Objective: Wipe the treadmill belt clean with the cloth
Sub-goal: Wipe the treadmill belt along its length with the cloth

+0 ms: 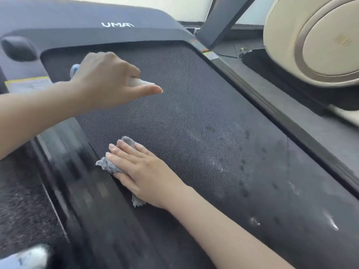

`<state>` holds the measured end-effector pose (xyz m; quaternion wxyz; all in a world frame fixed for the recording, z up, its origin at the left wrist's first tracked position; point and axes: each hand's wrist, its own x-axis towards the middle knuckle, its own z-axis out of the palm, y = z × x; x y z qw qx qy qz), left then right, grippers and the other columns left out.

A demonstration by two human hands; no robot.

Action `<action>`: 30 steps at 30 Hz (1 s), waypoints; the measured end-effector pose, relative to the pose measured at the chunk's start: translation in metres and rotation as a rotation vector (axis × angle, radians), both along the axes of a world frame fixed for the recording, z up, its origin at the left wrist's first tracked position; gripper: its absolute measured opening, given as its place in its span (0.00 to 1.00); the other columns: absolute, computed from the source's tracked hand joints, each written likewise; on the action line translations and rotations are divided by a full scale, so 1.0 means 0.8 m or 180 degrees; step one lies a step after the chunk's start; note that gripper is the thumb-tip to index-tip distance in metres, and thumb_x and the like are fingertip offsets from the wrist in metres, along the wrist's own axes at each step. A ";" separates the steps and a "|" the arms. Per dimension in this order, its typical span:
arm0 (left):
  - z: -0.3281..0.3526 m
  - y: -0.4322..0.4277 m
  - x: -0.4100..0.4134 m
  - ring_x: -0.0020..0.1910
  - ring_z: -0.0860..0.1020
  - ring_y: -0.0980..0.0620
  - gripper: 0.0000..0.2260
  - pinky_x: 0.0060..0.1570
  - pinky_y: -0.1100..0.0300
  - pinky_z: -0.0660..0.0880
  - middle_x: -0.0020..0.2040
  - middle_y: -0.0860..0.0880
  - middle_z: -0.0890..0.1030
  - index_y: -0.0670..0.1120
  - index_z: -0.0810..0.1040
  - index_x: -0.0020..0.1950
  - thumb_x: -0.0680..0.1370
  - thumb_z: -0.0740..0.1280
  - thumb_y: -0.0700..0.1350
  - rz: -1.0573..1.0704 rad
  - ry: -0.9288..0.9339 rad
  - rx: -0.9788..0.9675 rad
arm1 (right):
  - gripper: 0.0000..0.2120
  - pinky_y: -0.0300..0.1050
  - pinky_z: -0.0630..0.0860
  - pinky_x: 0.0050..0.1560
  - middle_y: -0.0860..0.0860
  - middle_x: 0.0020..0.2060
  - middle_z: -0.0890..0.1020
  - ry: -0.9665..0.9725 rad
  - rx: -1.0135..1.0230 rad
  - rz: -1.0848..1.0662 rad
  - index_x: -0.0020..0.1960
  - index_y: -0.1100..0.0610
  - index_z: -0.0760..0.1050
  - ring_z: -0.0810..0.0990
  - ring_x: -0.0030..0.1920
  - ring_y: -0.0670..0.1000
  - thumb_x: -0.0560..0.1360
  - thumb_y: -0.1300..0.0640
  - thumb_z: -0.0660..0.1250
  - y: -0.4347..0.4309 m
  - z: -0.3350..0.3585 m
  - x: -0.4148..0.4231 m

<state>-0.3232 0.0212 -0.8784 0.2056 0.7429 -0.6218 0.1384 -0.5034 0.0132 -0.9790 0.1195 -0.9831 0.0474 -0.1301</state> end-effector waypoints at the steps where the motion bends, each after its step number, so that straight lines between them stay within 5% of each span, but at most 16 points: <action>1: -0.001 0.001 0.001 0.27 0.68 0.49 0.34 0.28 0.63 0.55 0.24 0.49 0.71 0.46 0.69 0.27 0.69 0.49 0.75 0.0009 -0.0039 0.0020 | 0.21 0.42 0.46 0.73 0.55 0.69 0.70 -0.0039 -0.0020 0.0020 0.69 0.60 0.68 0.62 0.72 0.53 0.78 0.54 0.57 -0.002 -0.002 -0.001; 7: 0.014 0.000 0.005 0.26 0.69 0.47 0.38 0.28 0.58 0.60 0.23 0.45 0.69 0.40 0.69 0.29 0.71 0.49 0.75 0.0036 0.0240 0.0157 | 0.22 0.47 0.52 0.74 0.54 0.70 0.68 0.0130 -0.0048 0.0007 0.69 0.59 0.67 0.61 0.73 0.52 0.79 0.52 0.52 -0.002 0.001 -0.004; 12: 0.014 -0.005 -0.005 0.25 0.69 0.47 0.37 0.28 0.57 0.65 0.23 0.46 0.70 0.41 0.69 0.29 0.71 0.50 0.76 -0.0214 0.0245 0.0308 | 0.21 0.47 0.49 0.74 0.54 0.71 0.66 0.0282 -0.0060 -0.0032 0.71 0.59 0.65 0.59 0.74 0.52 0.79 0.55 0.57 0.002 0.007 -0.005; 22: -0.028 -0.020 -0.013 0.30 0.73 0.48 0.33 0.27 0.63 0.54 0.27 0.52 0.75 0.49 0.70 0.29 0.68 0.48 0.76 -0.0770 -0.0130 0.0050 | 0.22 0.47 0.47 0.75 0.53 0.73 0.63 0.0460 0.0012 -0.0141 0.72 0.59 0.62 0.54 0.75 0.51 0.80 0.55 0.57 0.005 0.016 -0.009; 30: -0.025 -0.017 -0.010 0.29 0.74 0.49 0.33 0.27 0.63 0.57 0.26 0.53 0.74 0.49 0.72 0.29 0.69 0.47 0.76 -0.1035 -0.0054 0.0041 | 0.22 0.47 0.47 0.75 0.53 0.73 0.62 0.0606 -0.0033 -0.0360 0.73 0.59 0.62 0.53 0.75 0.51 0.80 0.55 0.57 0.014 0.020 -0.017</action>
